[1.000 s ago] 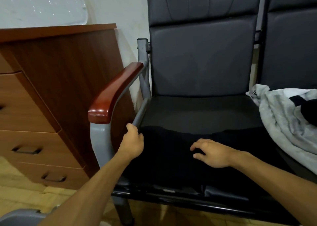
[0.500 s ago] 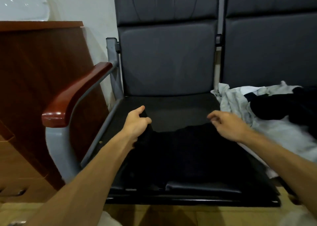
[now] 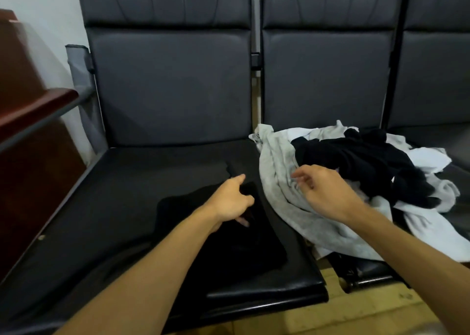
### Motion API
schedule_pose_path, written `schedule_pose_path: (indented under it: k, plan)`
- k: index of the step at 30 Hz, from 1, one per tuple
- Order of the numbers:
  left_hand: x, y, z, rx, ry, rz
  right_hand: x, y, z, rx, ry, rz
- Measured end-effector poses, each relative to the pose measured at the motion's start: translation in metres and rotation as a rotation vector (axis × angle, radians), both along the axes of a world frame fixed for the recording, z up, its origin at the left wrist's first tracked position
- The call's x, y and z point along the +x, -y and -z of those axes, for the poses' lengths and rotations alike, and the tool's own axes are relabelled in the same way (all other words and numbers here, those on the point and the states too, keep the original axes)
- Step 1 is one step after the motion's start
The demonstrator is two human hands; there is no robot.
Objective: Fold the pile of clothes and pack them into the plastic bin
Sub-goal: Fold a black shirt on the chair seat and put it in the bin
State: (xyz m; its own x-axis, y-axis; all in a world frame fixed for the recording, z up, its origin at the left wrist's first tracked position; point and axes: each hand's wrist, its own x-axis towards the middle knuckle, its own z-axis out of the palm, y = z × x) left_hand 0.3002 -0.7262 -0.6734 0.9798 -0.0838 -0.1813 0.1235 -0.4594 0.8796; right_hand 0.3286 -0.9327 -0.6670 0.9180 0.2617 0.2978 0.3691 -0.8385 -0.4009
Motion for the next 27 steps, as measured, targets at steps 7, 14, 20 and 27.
schedule_pose_path:
  k: [7,14,20,27]
  plan:
    - [-0.01,-0.002,0.008,-0.311,-0.131,0.185,-0.003,-0.017,-0.006,-0.014,-0.011,-0.046]
    - [-0.039,-0.073,0.039,0.618,-0.007,0.298,-0.008,-0.043,-0.013,-0.019,-0.043,-0.056]
    - [-0.07,-0.098,0.035,0.802,-0.048,0.385,-0.008,-0.072,-0.003,-0.084,-0.218,-0.055]
    - [-0.091,-0.147,0.017,0.928,0.089,0.251,-0.008,-0.111,0.011,-0.275,-0.345,-0.196]
